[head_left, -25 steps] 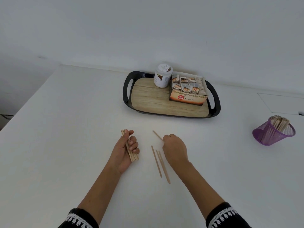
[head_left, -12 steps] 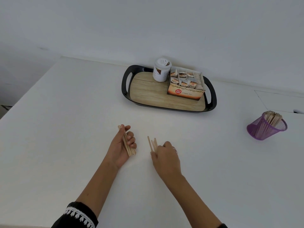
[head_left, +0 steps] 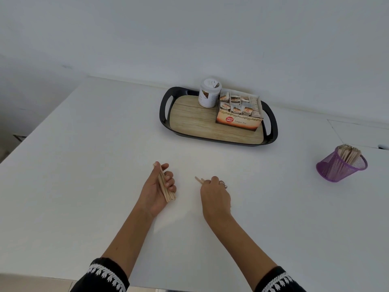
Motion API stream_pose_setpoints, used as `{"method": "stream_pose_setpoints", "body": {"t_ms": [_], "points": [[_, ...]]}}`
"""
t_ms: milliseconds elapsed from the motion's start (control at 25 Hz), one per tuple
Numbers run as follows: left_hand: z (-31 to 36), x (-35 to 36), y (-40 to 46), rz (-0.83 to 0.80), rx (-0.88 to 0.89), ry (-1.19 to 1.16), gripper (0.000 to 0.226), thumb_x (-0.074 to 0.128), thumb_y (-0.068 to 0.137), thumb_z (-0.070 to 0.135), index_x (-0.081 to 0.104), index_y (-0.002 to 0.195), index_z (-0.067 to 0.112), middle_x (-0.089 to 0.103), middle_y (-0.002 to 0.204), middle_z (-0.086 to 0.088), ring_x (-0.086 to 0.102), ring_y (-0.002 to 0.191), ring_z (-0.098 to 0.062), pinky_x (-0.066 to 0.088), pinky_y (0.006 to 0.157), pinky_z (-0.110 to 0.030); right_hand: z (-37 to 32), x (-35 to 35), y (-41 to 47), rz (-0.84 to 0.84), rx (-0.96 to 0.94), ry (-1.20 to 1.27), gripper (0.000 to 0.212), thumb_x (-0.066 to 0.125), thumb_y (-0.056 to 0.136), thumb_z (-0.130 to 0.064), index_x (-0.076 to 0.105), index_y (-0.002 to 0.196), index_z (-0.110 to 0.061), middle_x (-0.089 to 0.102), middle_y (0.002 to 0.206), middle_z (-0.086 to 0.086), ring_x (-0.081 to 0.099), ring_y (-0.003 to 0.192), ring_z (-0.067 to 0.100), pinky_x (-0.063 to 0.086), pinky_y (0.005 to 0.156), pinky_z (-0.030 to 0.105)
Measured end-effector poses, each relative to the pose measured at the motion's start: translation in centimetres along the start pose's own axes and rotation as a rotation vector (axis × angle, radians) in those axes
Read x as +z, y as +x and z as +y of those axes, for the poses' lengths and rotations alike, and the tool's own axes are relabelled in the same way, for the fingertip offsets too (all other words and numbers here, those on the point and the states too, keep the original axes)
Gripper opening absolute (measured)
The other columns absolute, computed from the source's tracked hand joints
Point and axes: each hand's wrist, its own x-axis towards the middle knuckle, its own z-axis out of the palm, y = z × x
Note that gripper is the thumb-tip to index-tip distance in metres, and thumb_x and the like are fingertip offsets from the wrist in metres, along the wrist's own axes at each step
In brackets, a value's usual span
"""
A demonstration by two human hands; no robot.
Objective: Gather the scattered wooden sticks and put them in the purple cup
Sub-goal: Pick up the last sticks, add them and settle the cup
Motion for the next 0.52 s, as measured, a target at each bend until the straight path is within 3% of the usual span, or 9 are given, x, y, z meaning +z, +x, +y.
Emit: {"method": "stream_pose_setpoints", "body": {"t_ms": [240,520], "points": [[0.1,0.3,-0.2,0.016,0.005,0.007,0.032,0.045,0.096,0.046,0.053,0.096,0.015,0.042,0.063,0.001,0.037,0.045,-0.009,0.037,0.044,-0.02,1.7,-0.6,0.2,-0.01,0.039,0.046,0.023,0.051,0.09,0.003,0.057,0.11,-0.006,0.053,0.117,0.011,0.055,0.107,0.026,0.049,0.076,0.029],[0.0,0.2,-0.1,0.012,-0.001,0.003,0.032,0.045,0.096,0.046,0.054,0.095,0.015,0.044,0.063,0.001,0.039,0.045,-0.009,0.038,0.045,-0.02,2.1,0.0,0.1,-0.002,-0.067,-0.087,0.036,0.05,0.084,0.015,0.05,0.117,0.001,0.05,0.117,0.016,0.054,0.109,0.031,0.052,0.077,0.032]]}}
